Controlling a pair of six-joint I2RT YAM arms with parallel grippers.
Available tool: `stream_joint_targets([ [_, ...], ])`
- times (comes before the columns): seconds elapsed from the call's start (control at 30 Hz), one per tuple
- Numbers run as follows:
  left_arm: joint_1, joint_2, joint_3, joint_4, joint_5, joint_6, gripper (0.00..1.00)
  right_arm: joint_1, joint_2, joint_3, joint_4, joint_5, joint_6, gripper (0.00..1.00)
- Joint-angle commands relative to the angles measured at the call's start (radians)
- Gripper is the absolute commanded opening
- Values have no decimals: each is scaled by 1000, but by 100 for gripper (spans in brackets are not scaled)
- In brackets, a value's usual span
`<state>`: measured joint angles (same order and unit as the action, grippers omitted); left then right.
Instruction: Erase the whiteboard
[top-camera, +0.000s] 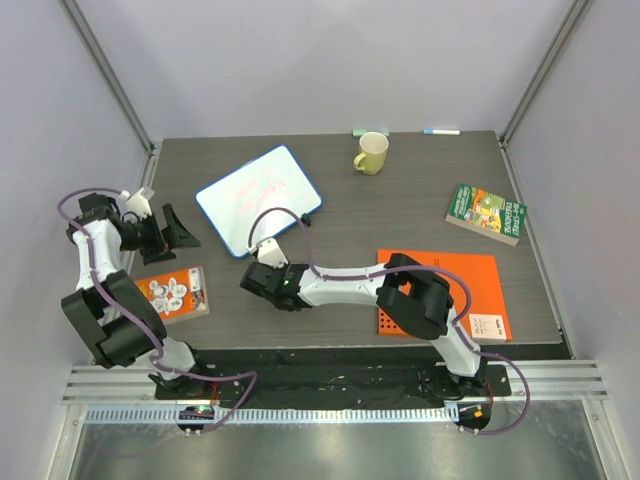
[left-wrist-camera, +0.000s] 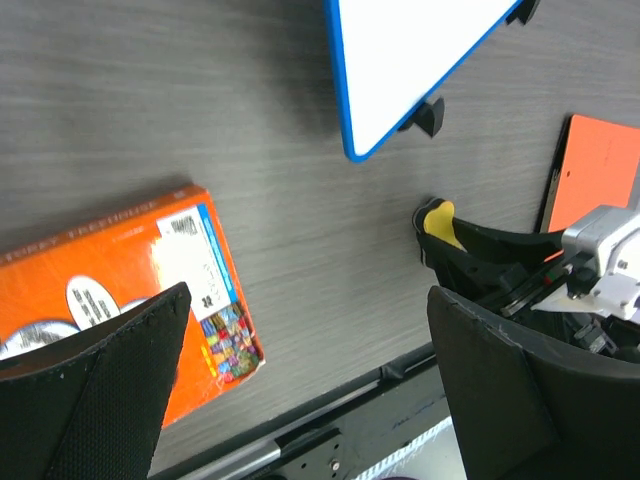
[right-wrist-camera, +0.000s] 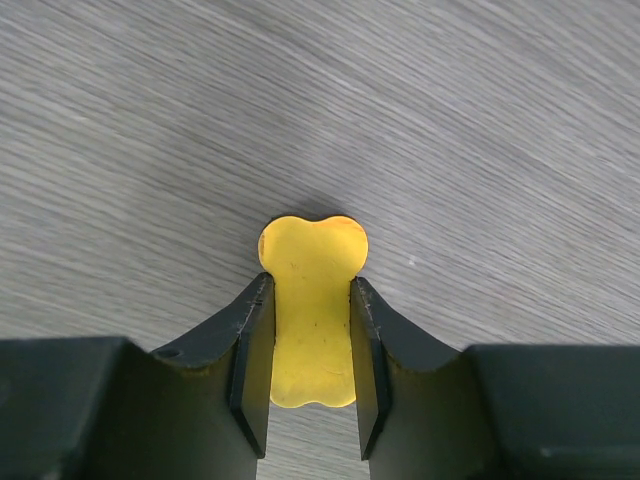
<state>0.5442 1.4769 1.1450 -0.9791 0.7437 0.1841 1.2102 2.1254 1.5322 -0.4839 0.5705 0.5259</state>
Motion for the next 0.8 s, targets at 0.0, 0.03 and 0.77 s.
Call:
stream_joint_targets([
  [0.0,5,45,76,89,132,-44,100,3,-63,-10,-39,97,2,9],
  [0.03,5,46,71,156,160,-64,100,-1,-83,-24,0,92,0,7],
  [0.77,-84,482,219,847,301,-446,89,-253,-214,-30,458,-244,-78,2],
])
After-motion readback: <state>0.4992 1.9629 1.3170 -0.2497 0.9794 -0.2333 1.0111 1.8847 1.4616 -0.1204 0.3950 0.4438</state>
